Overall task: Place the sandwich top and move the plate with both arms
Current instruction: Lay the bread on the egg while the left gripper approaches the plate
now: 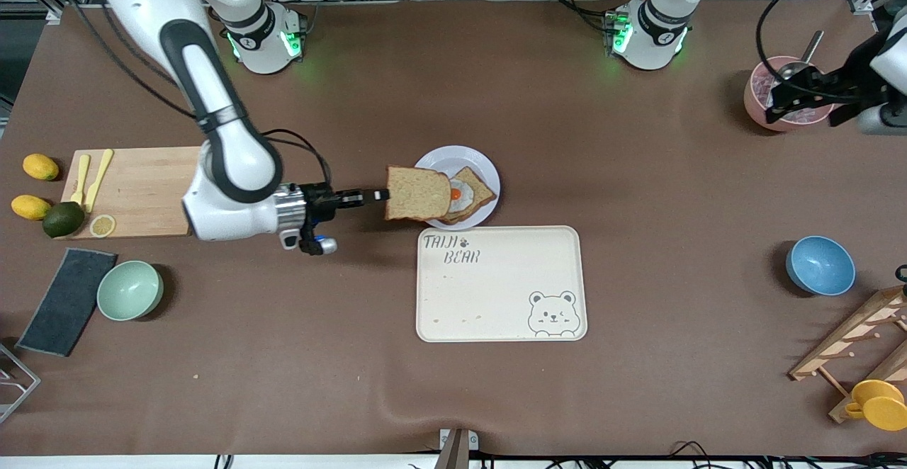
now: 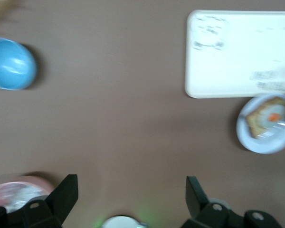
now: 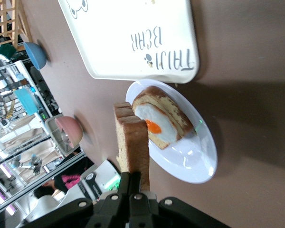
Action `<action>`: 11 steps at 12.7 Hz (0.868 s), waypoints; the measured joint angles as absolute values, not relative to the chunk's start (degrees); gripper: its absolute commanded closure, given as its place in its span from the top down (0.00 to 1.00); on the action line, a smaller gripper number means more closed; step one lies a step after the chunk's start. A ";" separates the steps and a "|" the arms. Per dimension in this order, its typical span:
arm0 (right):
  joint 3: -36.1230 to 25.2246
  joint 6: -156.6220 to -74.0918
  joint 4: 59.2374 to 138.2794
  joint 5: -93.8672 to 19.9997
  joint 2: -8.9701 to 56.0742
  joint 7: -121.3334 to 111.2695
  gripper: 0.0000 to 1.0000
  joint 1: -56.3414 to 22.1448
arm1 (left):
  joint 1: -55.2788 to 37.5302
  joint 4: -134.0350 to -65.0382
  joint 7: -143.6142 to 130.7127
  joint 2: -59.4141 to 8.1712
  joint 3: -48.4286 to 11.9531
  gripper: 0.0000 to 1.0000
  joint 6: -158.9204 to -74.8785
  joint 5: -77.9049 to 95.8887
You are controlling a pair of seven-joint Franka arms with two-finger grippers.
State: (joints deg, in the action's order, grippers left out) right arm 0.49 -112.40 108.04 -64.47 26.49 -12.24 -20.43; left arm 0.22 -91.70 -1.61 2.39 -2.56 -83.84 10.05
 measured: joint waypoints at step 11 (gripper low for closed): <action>0.41 -128.08 111.26 -69.60 28.43 -9.97 0.00 -31.80 | 1.64 -116.25 3.37 0.10 -6.63 1.00 -100.93 41.69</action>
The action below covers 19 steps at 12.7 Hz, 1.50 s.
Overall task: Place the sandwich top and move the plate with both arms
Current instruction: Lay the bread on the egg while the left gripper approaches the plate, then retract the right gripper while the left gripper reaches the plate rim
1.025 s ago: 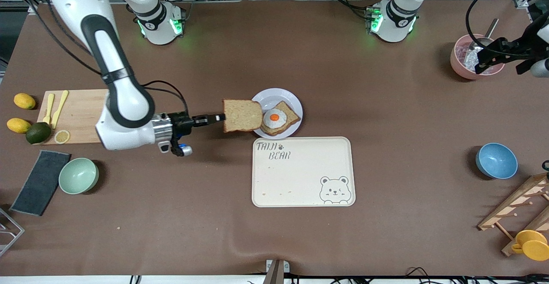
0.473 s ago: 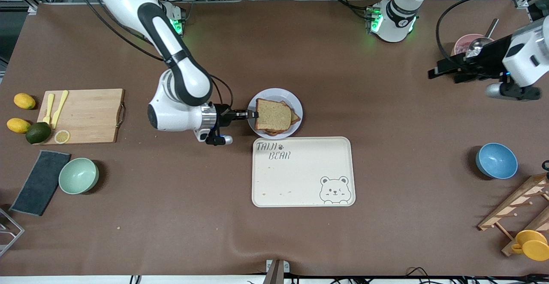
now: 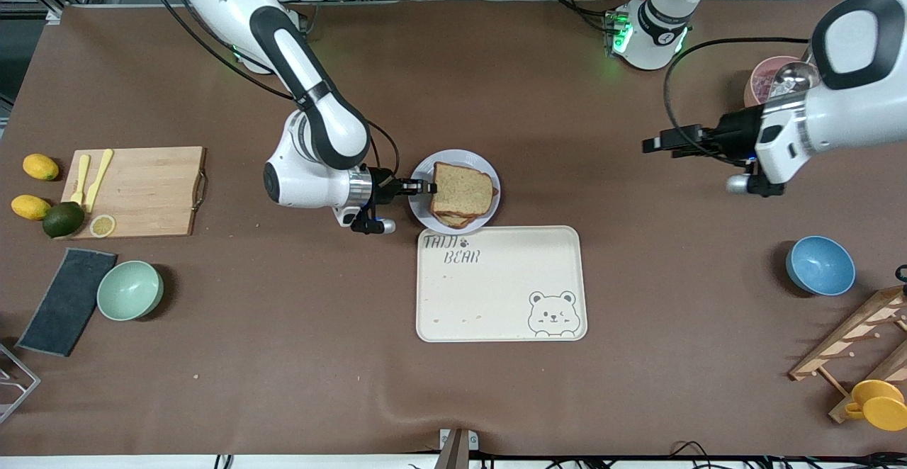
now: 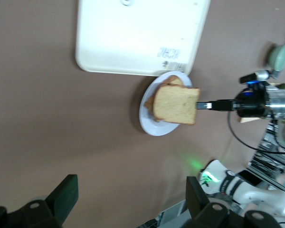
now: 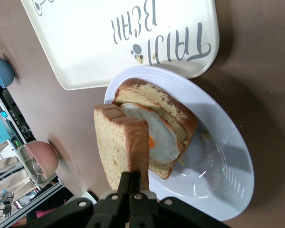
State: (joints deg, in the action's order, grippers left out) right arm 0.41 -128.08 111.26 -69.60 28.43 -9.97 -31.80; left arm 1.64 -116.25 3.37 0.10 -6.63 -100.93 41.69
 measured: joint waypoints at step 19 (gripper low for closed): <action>-18.80 -103.74 96.94 -39.52 25.43 2.67 1.00 -28.18 | 1.77 -130.26 43.95 -22.99 -17.69 0.54 -127.59 81.53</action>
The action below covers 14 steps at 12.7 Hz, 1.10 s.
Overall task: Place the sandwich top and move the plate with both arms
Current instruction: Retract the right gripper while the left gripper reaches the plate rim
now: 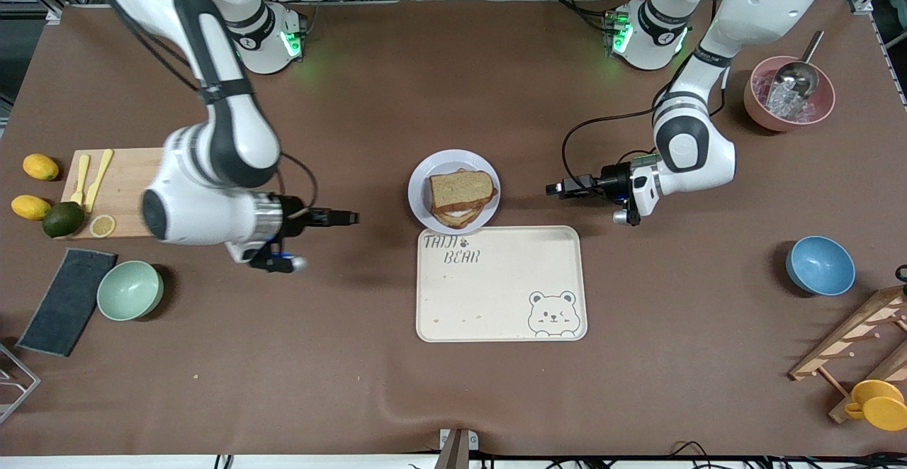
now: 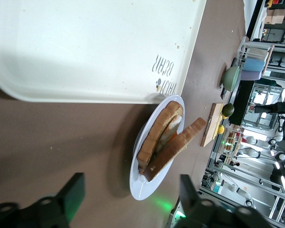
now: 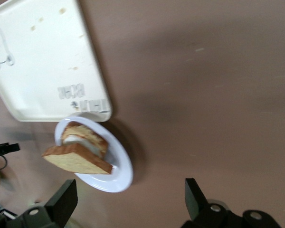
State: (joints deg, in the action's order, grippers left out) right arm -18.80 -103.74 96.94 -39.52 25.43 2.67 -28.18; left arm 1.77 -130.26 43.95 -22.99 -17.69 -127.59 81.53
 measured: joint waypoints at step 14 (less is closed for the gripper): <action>-19.69 -96.02 85.08 -11.39 20.25 -20.92 1.00 -9.85 | -3.47 -126.66 59.86 -33.00 -17.88 0.50 -127.94 96.73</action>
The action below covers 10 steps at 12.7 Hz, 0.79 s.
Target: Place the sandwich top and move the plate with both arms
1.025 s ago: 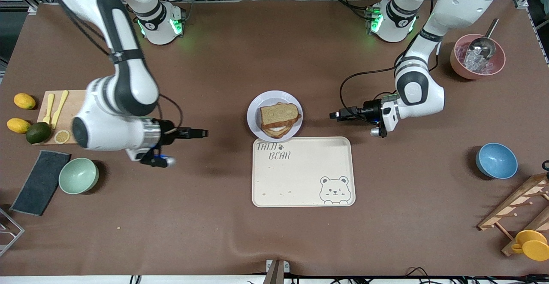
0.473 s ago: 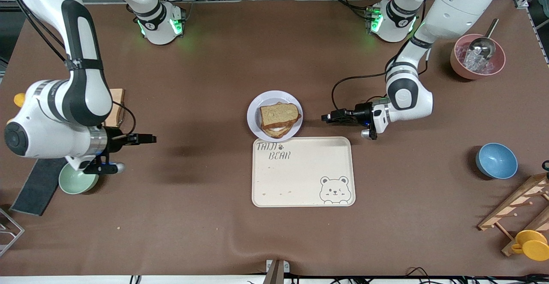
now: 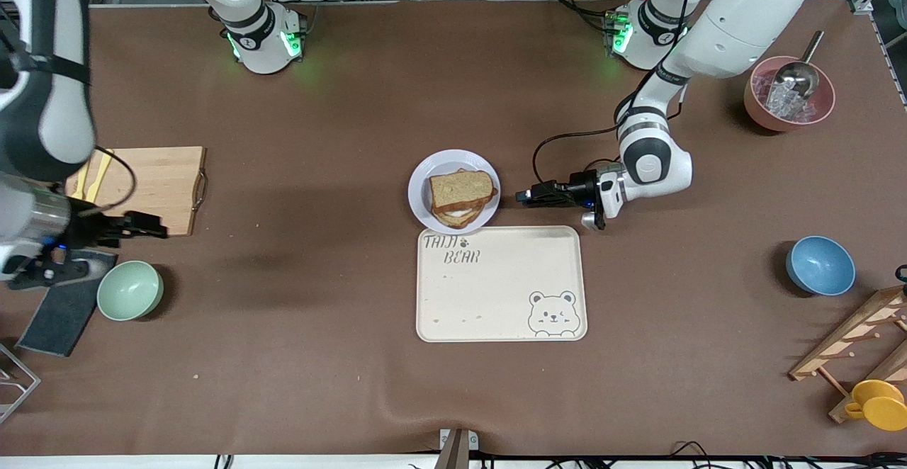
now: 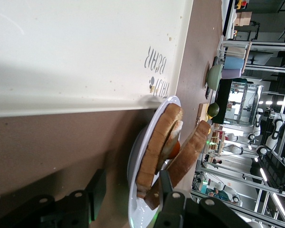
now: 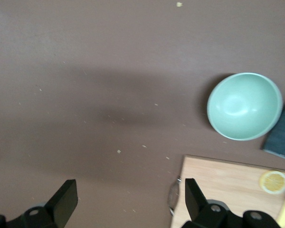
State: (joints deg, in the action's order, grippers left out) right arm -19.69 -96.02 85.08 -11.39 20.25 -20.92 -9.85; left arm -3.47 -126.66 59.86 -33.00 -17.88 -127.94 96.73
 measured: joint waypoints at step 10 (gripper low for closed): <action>6.26 -82.97 75.77 -1.61 12.82 -13.32 1.00 10.20 | -6.26 -126.77 79.99 -36.44 -18.04 0.50 -128.60 113.97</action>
